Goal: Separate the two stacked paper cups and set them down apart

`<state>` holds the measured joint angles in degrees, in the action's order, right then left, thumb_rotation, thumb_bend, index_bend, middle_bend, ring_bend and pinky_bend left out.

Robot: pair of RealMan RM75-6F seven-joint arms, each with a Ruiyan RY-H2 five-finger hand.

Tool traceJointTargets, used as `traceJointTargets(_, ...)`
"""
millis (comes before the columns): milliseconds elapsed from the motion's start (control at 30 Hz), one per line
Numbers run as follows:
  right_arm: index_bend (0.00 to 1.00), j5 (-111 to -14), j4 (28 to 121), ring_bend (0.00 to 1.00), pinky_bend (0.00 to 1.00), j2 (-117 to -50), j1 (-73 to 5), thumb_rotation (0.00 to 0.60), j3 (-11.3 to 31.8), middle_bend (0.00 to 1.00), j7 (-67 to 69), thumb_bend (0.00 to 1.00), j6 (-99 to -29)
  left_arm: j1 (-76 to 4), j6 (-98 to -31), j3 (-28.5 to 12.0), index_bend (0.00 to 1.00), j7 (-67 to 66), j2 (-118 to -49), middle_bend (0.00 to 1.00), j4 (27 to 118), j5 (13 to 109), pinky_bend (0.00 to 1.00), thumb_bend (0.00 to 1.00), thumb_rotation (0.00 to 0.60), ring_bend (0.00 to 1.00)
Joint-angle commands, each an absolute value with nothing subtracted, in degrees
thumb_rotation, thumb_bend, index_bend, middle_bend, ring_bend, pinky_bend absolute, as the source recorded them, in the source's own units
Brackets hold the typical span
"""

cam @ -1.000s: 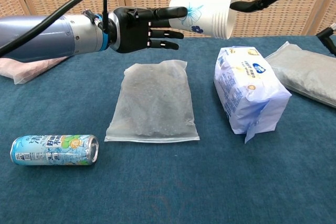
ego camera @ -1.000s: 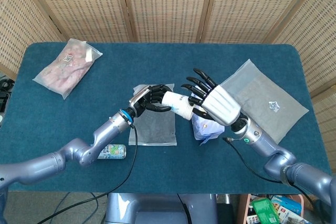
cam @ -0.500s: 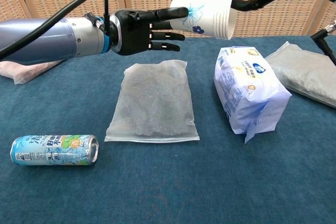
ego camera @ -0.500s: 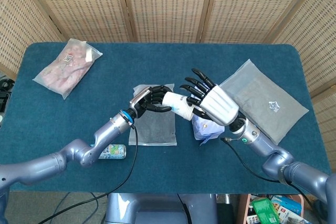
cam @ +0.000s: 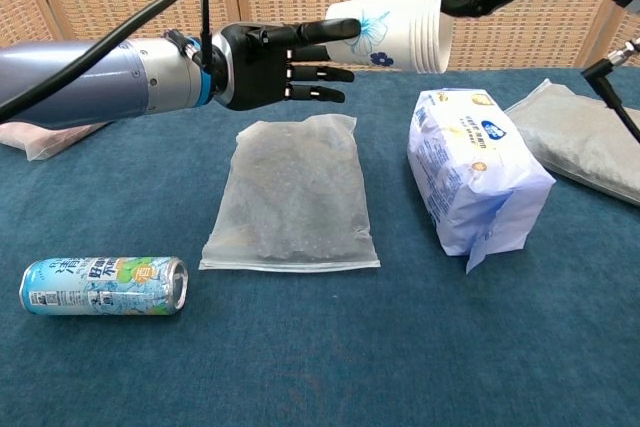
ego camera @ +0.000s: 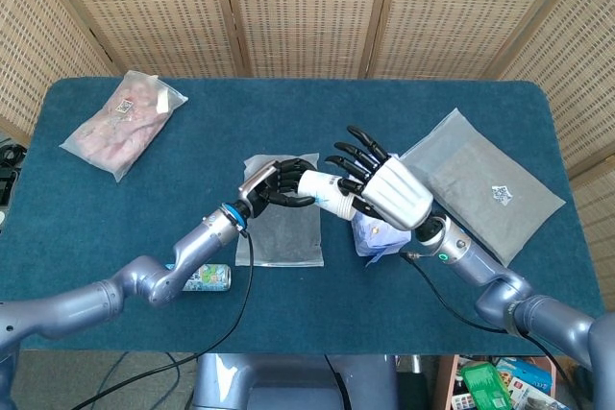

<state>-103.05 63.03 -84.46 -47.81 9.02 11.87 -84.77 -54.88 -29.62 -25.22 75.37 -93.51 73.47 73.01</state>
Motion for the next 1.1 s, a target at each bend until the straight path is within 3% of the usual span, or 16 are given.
traceJointTargets(33, 0.67, -103.0, 62.9, 0.22, 0.10, -84.6, -47.9, 0.600, 9.0, 0.39, 11.9, 0.58, -85.0, -54.9, -29.6, -25.2, 0.49, 75.3, -93.5, 0.50, 73.5, 73.0, 0.49, 0.17, 0.600, 0.47)
traceJointTargets(1100, 0.67, -104.0, 63.7, 0.22, 0.11, -81.0, -45.3, 0.600, 6.6, 0.39, 10.1, 0.60, -88.3, -51.1, -30.9, -23.5, 0.49, 79.6, -90.8, 0.50, 70.2, 74.8, 0.49, 0.17, 0.600, 0.47)
